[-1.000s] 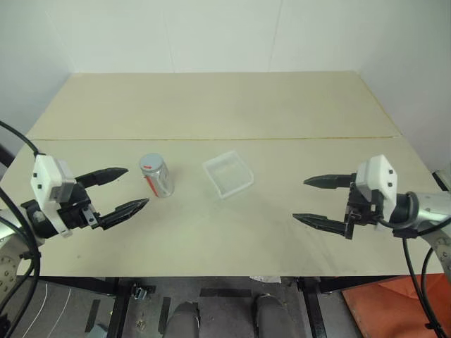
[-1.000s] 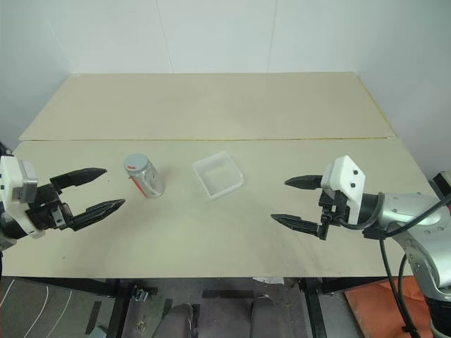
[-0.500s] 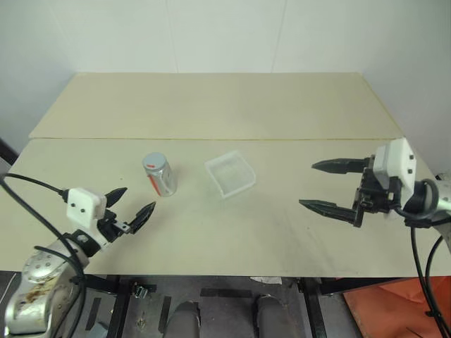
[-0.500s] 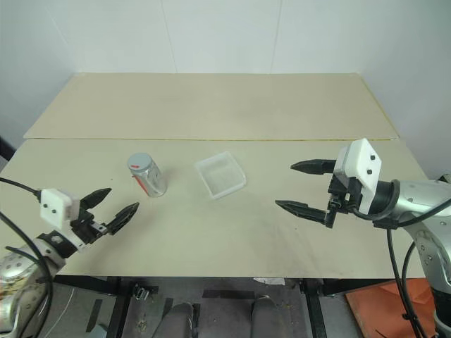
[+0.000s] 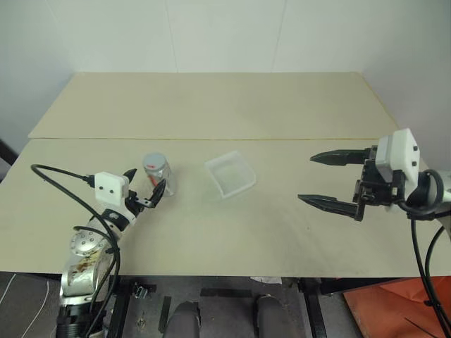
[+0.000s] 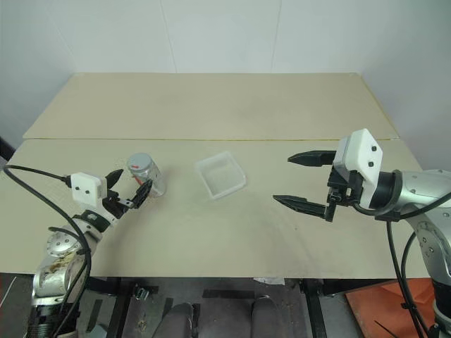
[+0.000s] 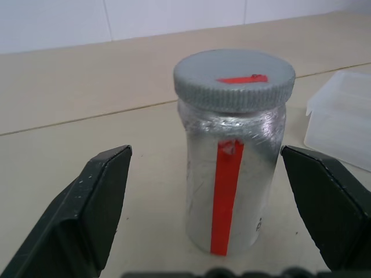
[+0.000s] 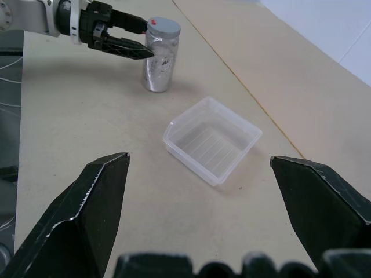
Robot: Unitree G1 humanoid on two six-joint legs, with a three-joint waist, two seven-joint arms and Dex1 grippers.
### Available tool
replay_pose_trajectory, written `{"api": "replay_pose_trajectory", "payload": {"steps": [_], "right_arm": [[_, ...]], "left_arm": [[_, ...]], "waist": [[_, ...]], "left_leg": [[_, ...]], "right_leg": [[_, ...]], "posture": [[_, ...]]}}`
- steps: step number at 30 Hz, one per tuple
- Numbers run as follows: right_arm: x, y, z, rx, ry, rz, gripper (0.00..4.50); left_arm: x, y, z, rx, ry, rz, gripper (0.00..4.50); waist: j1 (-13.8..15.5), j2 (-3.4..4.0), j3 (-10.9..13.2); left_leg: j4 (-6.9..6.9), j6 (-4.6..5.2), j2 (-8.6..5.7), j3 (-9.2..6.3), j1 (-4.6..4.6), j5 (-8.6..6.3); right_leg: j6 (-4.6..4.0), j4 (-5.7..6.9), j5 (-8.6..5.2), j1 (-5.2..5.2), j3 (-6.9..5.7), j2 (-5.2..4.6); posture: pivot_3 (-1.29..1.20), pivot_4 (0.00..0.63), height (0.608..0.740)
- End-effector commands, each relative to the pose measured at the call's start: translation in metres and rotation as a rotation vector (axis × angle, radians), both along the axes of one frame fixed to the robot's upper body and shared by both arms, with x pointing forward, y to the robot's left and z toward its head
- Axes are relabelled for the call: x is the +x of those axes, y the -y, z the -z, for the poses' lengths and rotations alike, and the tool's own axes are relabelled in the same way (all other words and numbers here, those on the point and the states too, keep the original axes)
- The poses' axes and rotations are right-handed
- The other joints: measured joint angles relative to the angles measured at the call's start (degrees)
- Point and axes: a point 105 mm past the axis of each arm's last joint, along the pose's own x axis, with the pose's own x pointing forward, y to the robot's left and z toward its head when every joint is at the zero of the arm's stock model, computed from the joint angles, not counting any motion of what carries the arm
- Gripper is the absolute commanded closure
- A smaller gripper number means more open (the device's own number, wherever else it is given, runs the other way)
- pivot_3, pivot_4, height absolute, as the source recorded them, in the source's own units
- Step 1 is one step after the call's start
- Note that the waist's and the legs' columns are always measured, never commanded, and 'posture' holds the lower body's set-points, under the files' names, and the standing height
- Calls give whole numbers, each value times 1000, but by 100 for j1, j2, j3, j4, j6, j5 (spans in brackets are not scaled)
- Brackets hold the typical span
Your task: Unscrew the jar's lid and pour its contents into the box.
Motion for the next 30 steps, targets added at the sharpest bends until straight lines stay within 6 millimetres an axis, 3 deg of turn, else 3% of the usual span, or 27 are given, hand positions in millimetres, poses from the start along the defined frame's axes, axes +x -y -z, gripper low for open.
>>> {"api": "replay_pose_trajectory", "payload": {"steps": [1,6,10,15,21,24,30], "right_arm": [[-5,-5,-6,0,25,-21,0],[-6,-5,-9,8,25,-31,0],[-8,-6,-9,4,23,-34,0],[-9,-7,-10,5,28,-34,0],[-10,-11,-14,30,47,-43,0],[-4,-22,-25,99,58,-68,0],[10,-57,-43,228,29,-106,0]], "left_arm": [[8,4,-8,14,52,7,23],[21,7,-8,14,70,-4,23],[27,13,-6,12,78,11,874],[31,16,-5,14,81,18,2542],[24,27,-23,76,69,146,2572],[17,41,-52,100,54,348,2572],[-4,56,-88,145,19,711,2572]], "waist": [[2,0,0],[1,0,0],[-1,0,0],[-2,0,0],[-7,0,0],[-22,-1,1],[-86,1,2]], "left_leg": [[0,0,0,0,0,0],[0,0,0,-1,0,0],[0,0,0,-1,0,0],[1,-1,0,-1,0,1],[0,-1,0,-1,0,1],[1,-2,0,-1,-1,1],[-1,-3,1,-3,-2,2]], "right_leg": [[0,0,0,0,0,0],[1,0,0,0,0,0],[1,0,1,0,0,0],[2,0,1,0,0,0],[2,1,1,0,0,0],[2,5,1,-1,-1,1],[3,2,-1,-5,-1,2]], "posture": [[0,150,740],[0,150,740],[0,150,740],[0,150,740],[0,150,740],[0,150,740],[0,150,740]]}}
